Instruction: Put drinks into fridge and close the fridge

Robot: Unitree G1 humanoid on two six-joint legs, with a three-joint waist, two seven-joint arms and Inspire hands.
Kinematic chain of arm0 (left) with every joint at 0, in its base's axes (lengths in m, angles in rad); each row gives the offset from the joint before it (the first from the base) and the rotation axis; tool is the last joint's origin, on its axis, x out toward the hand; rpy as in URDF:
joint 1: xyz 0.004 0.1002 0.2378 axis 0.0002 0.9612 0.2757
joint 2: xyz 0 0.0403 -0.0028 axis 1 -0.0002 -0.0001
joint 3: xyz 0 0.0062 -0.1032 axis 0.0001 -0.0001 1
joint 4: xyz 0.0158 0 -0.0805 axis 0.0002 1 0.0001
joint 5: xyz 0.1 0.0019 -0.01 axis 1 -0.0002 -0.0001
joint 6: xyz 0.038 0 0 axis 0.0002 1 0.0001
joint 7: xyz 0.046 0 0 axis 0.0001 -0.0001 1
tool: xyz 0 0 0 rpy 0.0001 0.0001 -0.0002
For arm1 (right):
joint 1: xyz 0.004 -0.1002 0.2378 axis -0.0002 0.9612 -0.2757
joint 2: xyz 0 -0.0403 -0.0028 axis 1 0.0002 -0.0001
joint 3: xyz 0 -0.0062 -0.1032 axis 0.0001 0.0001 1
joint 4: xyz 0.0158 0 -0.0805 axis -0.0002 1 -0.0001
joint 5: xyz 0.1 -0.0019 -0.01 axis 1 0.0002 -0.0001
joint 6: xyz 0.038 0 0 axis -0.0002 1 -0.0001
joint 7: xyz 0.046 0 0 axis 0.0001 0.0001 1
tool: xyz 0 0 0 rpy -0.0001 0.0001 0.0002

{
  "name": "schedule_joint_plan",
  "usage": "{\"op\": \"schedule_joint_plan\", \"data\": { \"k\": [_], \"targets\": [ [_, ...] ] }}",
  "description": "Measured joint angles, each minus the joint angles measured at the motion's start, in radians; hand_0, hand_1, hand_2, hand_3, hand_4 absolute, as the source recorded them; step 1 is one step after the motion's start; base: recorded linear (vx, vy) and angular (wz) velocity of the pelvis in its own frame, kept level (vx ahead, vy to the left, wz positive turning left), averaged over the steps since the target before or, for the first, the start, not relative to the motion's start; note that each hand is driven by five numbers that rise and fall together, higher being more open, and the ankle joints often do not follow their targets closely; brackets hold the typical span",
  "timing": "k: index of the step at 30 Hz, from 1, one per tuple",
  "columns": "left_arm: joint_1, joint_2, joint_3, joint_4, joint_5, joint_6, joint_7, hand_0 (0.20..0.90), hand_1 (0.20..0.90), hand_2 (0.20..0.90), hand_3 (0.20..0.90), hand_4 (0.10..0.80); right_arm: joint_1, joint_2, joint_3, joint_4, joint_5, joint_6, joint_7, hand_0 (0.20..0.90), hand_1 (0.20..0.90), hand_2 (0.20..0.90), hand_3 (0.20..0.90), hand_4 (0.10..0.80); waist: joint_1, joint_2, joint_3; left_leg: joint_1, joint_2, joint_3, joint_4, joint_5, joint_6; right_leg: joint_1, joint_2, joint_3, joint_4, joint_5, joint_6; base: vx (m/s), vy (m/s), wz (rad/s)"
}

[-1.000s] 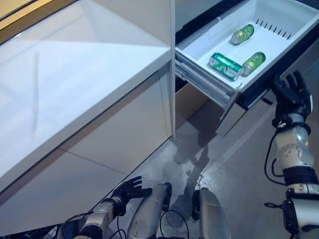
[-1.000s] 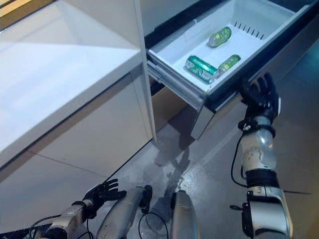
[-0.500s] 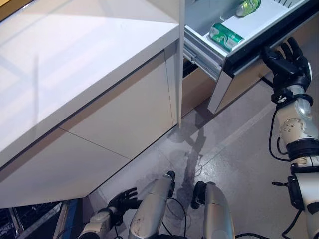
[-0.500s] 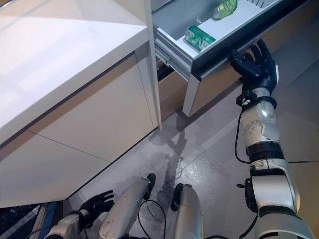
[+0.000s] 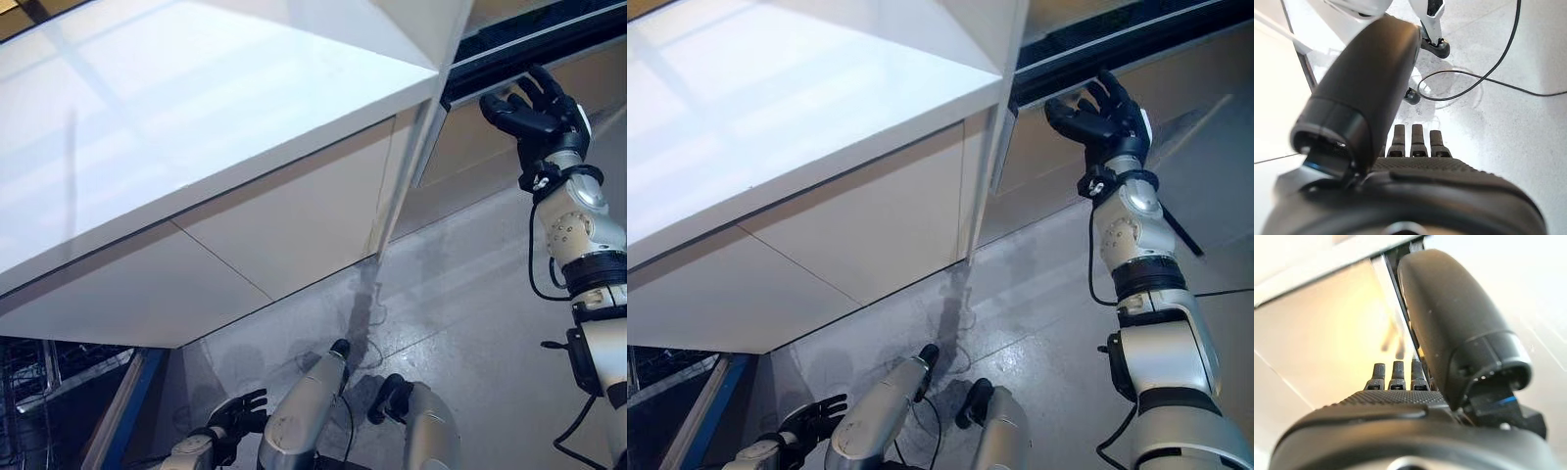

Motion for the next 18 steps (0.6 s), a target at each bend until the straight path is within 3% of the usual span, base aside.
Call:
{"op": "schedule_joint_plan", "data": {
  "k": [10, 14, 18],
  "targets": [
    [-0.037, 0.036, -0.006, 0.001, 0.042, -0.002, -0.007, 0.900, 0.900, 0.900, 0.900, 0.800, -0.046, 0.017, -0.001, 0.031, -0.064, -0.001, -0.074, 0.900, 0.900, 0.900, 0.900, 0.800, 0.002, -0.031, -0.006, 0.075, 0.025, 0.002, -0.080, 0.013, 0.011, 0.091, 0.032, -0.002, -0.134, 0.046, 0.034, -0.021, -0.066, -0.02],
    [-0.052, 0.059, -0.004, -0.001, 0.042, 0.003, -0.006, 0.900, 0.900, 0.900, 0.900, 0.800, -0.035, 0.018, -0.018, 0.028, -0.095, -0.007, -0.119, 0.900, 0.900, 0.900, 0.900, 0.800, -0.015, -0.058, -0.017, 0.117, 0.056, 0.045, -0.131, 0.018, 0.020, 0.124, 0.064, 0.042, -0.212, 0.085, 0.039, -0.040, -0.073, -0.39],
    [-0.038, 0.083, 0.004, -0.029, 0.042, 0.018, 0.001, 0.900, 0.900, 0.900, 0.900, 0.800, 0.192, 0.061, -0.095, -0.146, -0.165, -0.014, -0.117, 0.900, 0.900, 0.900, 0.900, 0.800, -0.069, -0.120, -0.069, 0.185, 0.083, 0.092, -0.222, 0.033, 0.032, 0.175, 0.093, 0.091, -0.321, 0.133, 0.045, -0.052, -0.046, -0.39]
  ]
}}
